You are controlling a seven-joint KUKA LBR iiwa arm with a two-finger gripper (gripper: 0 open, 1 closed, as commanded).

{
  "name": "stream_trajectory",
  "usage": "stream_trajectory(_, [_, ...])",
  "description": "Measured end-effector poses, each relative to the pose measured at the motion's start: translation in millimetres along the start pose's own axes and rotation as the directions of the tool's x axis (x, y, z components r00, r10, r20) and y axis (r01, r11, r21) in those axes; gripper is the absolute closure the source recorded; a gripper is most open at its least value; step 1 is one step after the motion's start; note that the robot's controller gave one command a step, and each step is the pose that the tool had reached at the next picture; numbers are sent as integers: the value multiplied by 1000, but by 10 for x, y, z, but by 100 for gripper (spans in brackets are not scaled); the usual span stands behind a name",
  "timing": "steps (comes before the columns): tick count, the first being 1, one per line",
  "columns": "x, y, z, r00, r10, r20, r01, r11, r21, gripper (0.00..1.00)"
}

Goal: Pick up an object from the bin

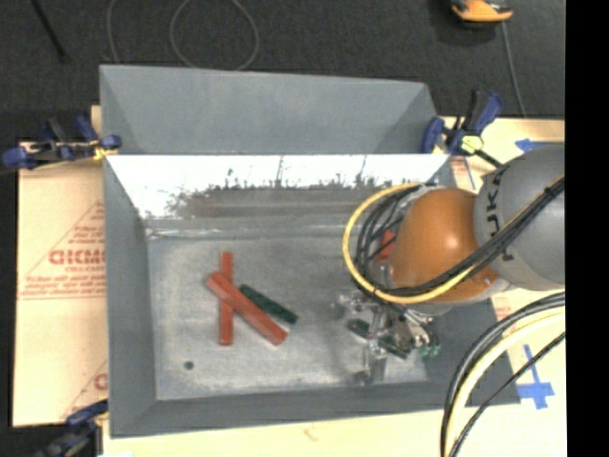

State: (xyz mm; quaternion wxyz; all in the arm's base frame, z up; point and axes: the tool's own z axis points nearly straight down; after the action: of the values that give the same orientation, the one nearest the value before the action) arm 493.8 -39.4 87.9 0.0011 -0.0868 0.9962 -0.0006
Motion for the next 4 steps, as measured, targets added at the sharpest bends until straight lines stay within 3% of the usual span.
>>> stream_trajectory(1, [32, -553, 180, 999, -46, 3, 46, 999, 2, 0])
stream_trajectory(2, [24, -525, 171, 999, -51, 4, 51, 999, 1, 100])
stream_trajectory(3, [-326, -90, -1143, 999, -36, 11, 36, 999, 2, 100])
stream_trajectory(4, [-302, -96, -1097, 999, -34, 2, 34, 999, -1, 0])
